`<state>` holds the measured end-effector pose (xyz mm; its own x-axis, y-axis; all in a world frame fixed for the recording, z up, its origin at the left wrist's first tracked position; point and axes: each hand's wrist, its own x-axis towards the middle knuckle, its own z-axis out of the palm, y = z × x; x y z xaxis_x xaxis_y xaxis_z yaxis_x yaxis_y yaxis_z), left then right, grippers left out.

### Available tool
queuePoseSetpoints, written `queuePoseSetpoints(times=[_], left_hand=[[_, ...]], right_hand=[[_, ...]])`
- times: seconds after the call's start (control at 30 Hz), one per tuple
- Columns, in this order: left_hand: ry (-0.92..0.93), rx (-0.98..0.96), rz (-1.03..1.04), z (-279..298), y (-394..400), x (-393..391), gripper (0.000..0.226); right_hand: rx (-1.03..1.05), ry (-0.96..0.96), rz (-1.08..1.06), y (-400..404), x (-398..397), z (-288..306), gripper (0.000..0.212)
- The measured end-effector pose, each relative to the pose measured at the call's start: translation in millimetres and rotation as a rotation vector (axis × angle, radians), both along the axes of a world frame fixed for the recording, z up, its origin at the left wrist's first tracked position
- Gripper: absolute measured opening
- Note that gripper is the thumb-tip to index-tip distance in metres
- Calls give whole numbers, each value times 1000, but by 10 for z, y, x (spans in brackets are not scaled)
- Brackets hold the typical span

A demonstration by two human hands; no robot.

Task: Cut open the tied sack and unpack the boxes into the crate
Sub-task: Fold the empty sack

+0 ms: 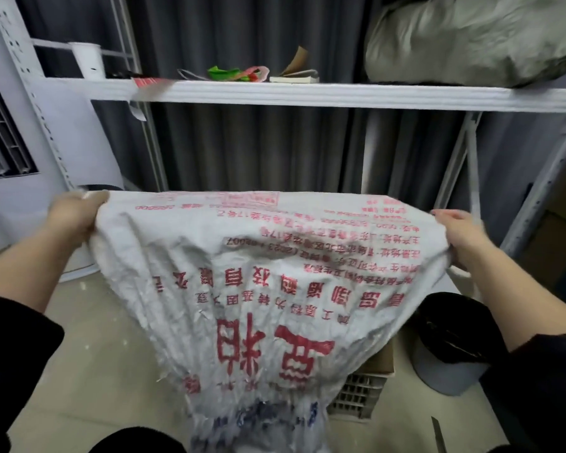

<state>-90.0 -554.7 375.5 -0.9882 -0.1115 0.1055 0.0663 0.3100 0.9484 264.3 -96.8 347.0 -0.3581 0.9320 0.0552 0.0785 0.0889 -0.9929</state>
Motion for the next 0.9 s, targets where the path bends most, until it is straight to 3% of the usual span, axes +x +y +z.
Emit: queuePoseSetpoints(times=[0.03,0.1,0.17,0.2,0.3,0.33,0.37,0.47,0.5,0.57,0.63,0.7,0.73,0.83,0.9], left_hand=[[21,-106,-16,19,11,66,37],[35,-57,1,19,46,70,48],[-59,223,60,30,104,110,39],[-75,384,36,26,153,98,29],[-56,618,-229,34,224,224,18],[-66,561,-334,-23,211,187,20],[-98,454,-427,-74,212,207,21],[-133,57,-481,-246,212,245,7],[-114,54,-420,-245,234,270,6],[-84,261,-362,-187,303,332,3],[-146,461,-370,-182,401,365,11],[-225,329,-380,-266,469,403,22],[-224,229,-368,-306,481,387,28],[-136,172,-219,-332,485,294,67],[-49,215,-180,-249,504,273,59]], right_hand=[[6,25,-107,45,19,11,8],[-94,190,-168,80,21,46,4],[-321,413,13,76,-11,33,25],[-365,403,111,43,-12,-1,27],[-254,-106,341,-38,-1,-182,25],[-226,-220,305,-12,-24,-245,26],[-230,-205,244,36,-49,-273,28],[-271,55,44,131,-119,-192,37],[-316,195,35,141,-129,-147,39],[-378,418,96,129,-60,-82,32],[-330,295,223,103,21,-98,40],[-199,-27,199,85,48,-204,47],[-136,-90,108,123,39,-242,46],[-81,22,-114,156,75,-146,40],[-79,60,-183,222,131,-40,40]])
